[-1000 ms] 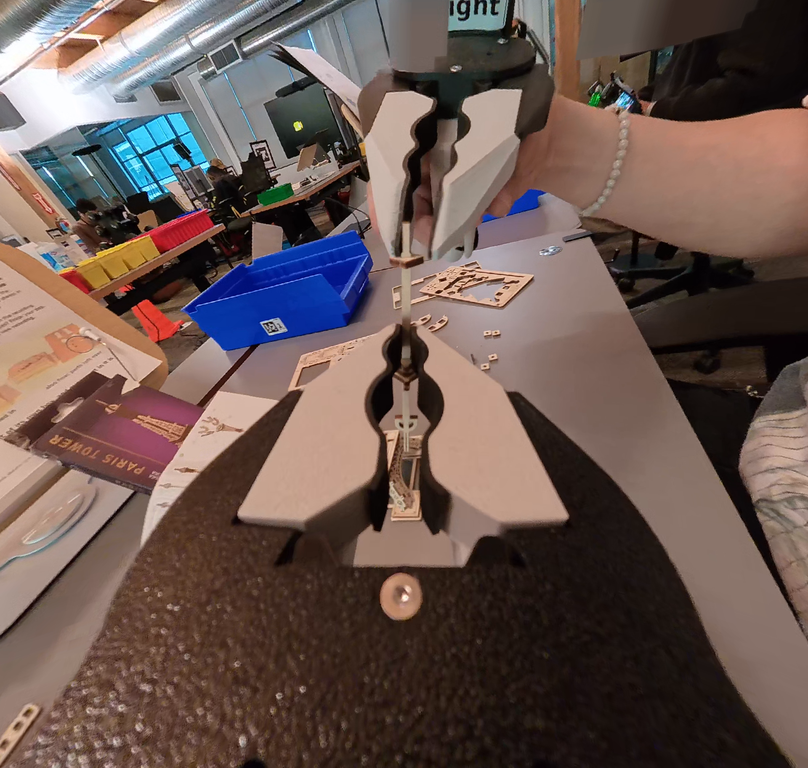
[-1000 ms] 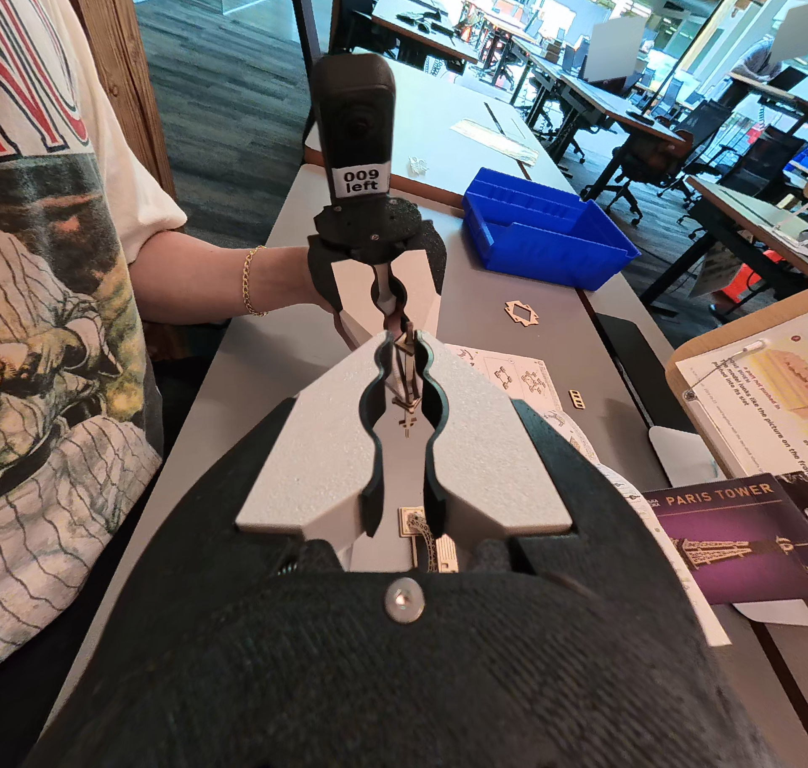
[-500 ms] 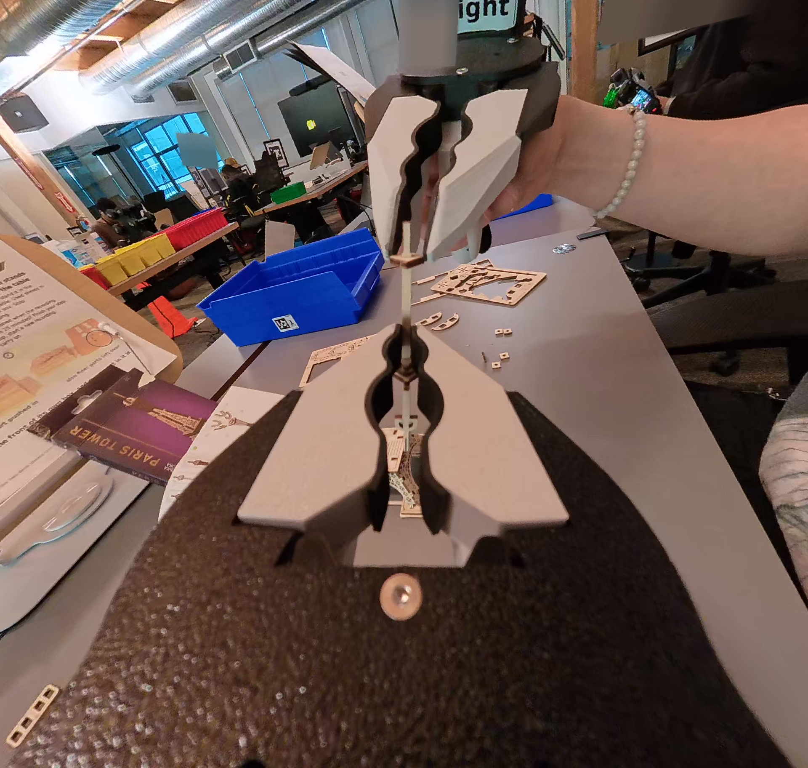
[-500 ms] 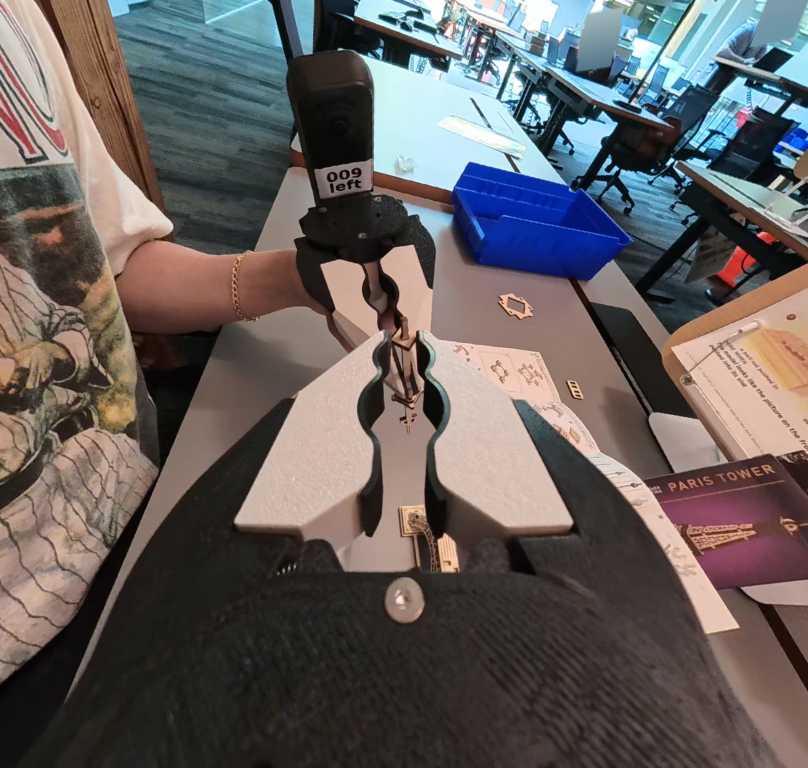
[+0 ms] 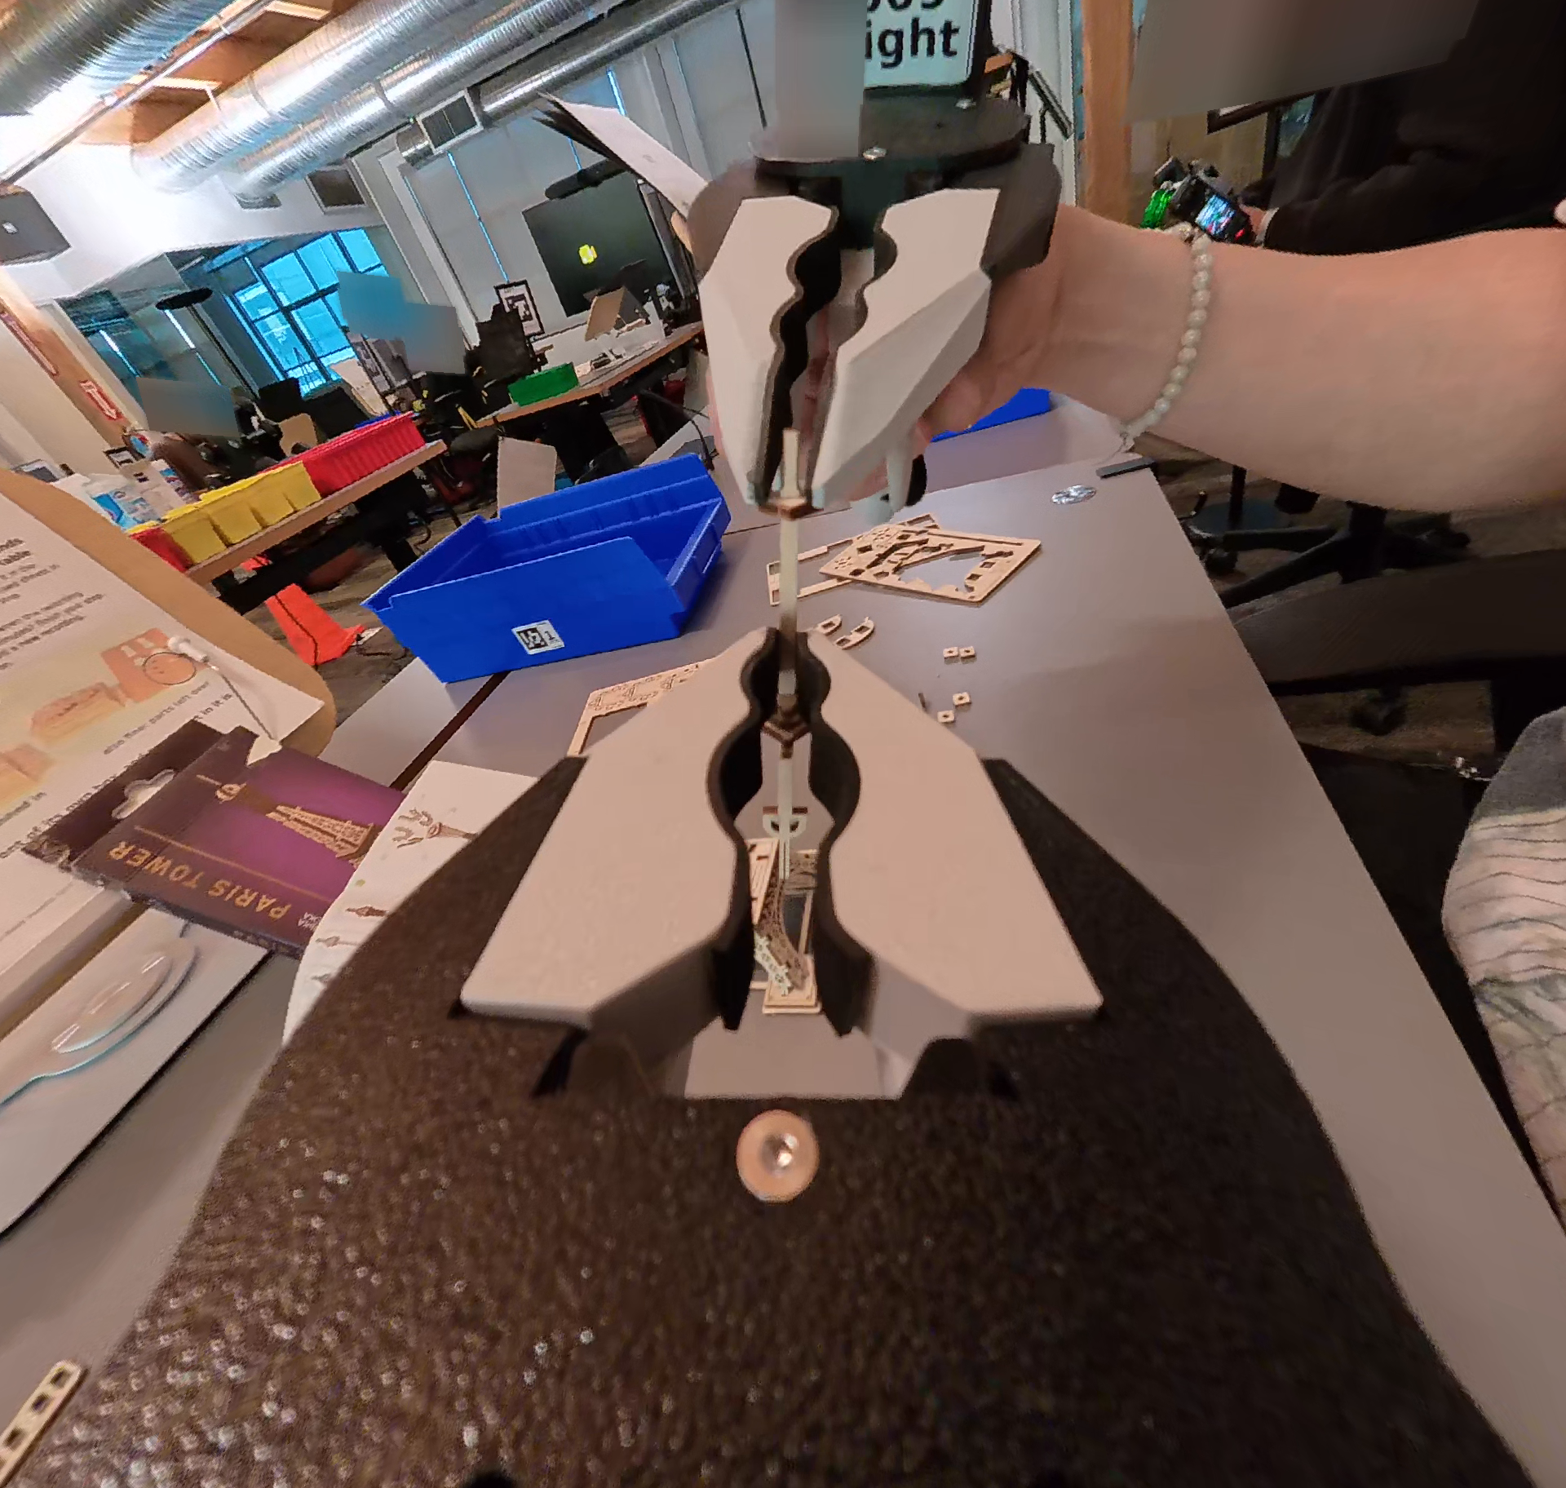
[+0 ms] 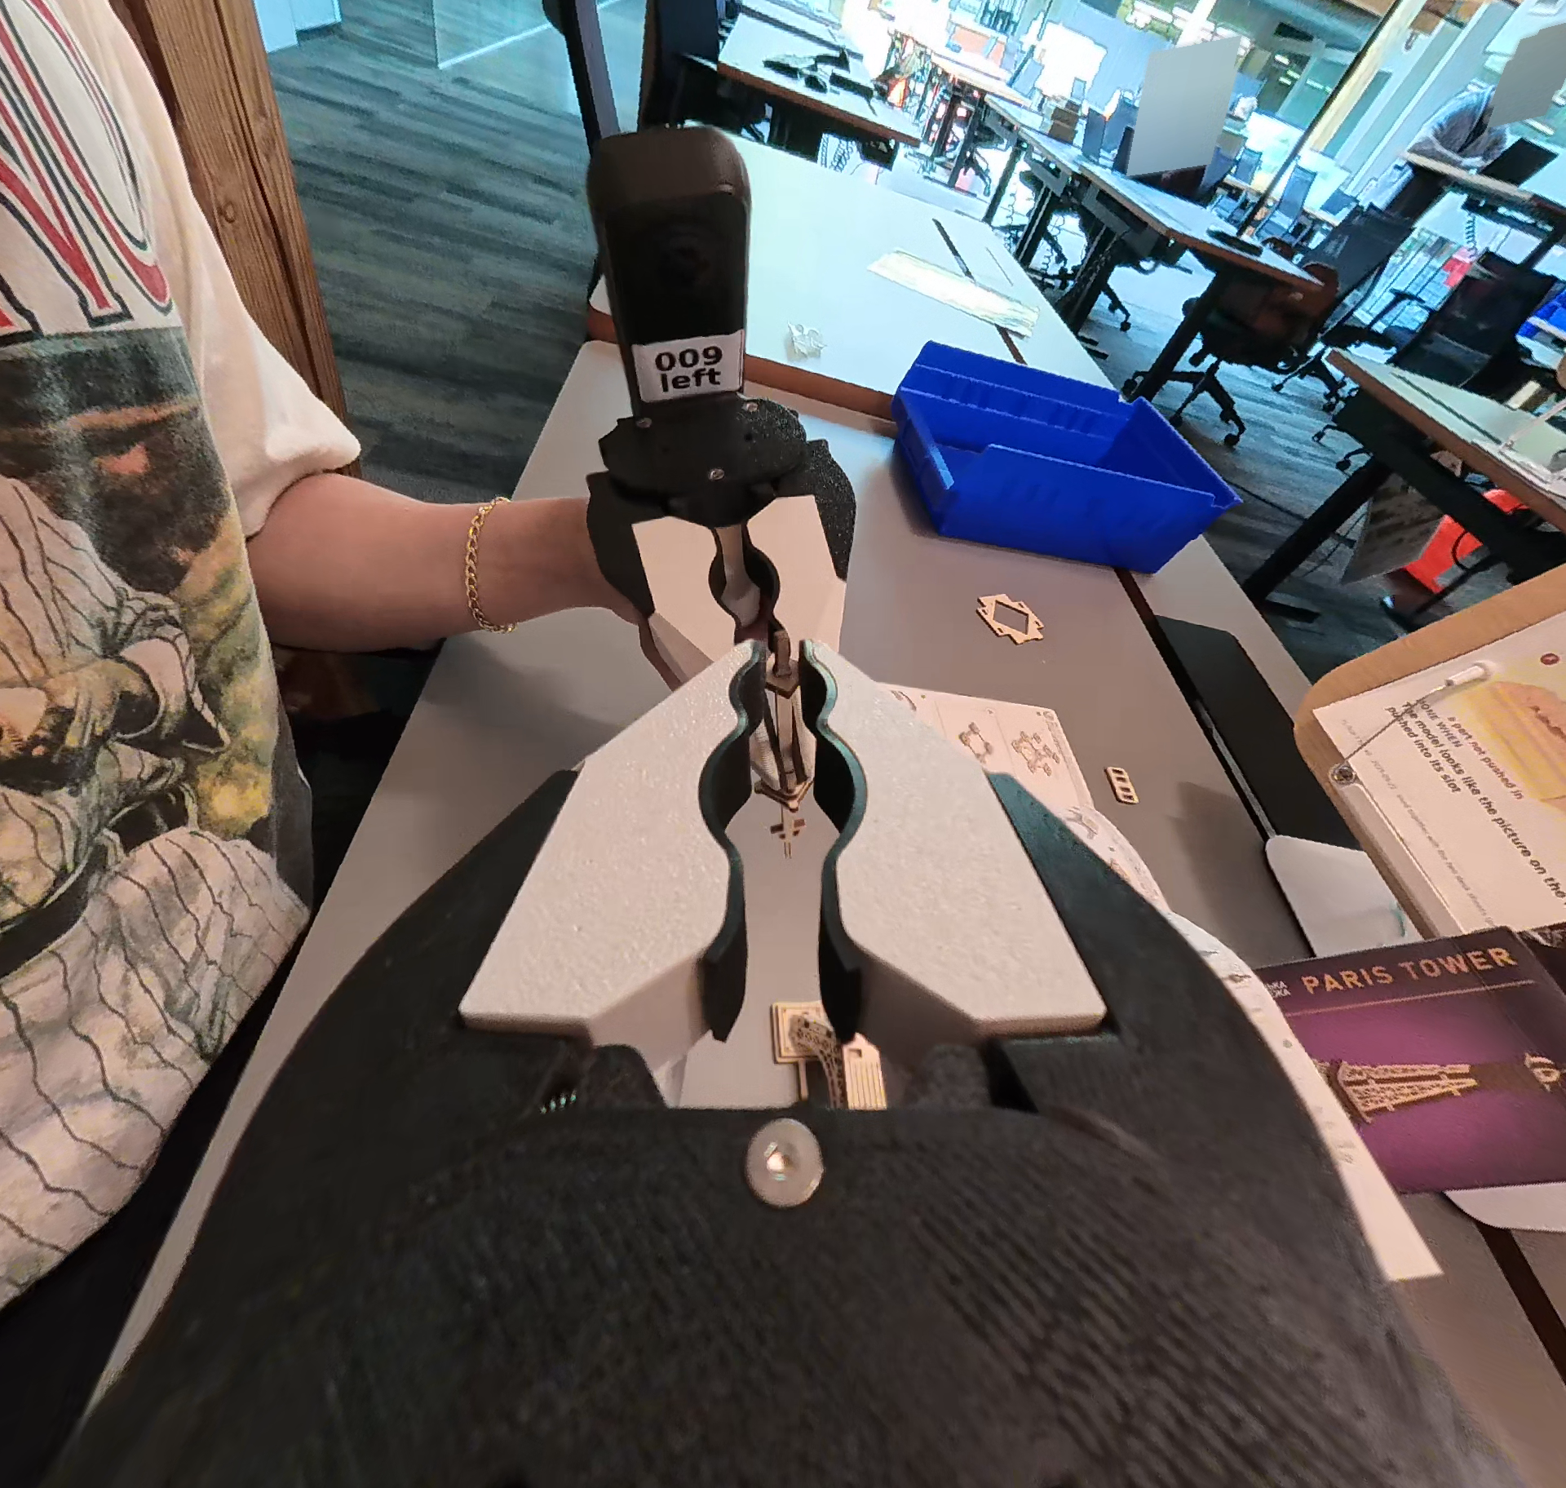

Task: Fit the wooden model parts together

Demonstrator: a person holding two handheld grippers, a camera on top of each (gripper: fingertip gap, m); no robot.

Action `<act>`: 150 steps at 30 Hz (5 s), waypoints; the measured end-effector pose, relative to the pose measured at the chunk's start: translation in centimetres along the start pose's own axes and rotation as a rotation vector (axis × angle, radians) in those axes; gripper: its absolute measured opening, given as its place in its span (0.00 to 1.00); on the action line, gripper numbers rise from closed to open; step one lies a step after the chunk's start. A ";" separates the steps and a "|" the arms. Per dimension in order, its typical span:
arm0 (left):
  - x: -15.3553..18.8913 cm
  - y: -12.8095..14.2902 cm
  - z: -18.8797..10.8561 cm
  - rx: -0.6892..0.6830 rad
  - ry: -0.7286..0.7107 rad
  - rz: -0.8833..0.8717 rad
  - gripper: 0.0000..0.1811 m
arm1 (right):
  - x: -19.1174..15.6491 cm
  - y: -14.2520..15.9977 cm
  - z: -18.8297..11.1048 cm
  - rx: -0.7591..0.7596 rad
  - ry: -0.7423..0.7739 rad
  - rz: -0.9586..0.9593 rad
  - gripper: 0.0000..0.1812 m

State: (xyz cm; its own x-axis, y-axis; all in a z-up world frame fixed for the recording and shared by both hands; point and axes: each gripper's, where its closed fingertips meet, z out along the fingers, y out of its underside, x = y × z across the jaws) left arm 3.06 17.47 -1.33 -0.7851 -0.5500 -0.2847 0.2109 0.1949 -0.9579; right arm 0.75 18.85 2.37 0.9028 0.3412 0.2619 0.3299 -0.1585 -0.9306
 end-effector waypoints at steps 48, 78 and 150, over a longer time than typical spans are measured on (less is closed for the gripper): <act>-0.2 -1.0 -0.2 0.072 0.012 -0.058 0.00 | 0.4 0.5 0.7 0.050 0.056 0.052 0.05; -0.8 -1.4 -0.6 0.095 -0.024 -0.081 0.17 | 0.7 -0.8 0.2 0.059 0.083 0.037 0.00; -0.6 3.2 0.1 -0.030 0.050 -0.164 0.01 | -0.1 15.4 -10.9 -0.613 0.247 0.153 0.21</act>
State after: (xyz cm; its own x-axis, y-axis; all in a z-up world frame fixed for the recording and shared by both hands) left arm 4.32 18.37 -4.26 -0.8356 -0.5356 -0.1222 0.0612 0.1302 -0.9896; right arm 8.76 6.29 -9.14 0.9643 0.0624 0.2573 0.2241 -0.7098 -0.6678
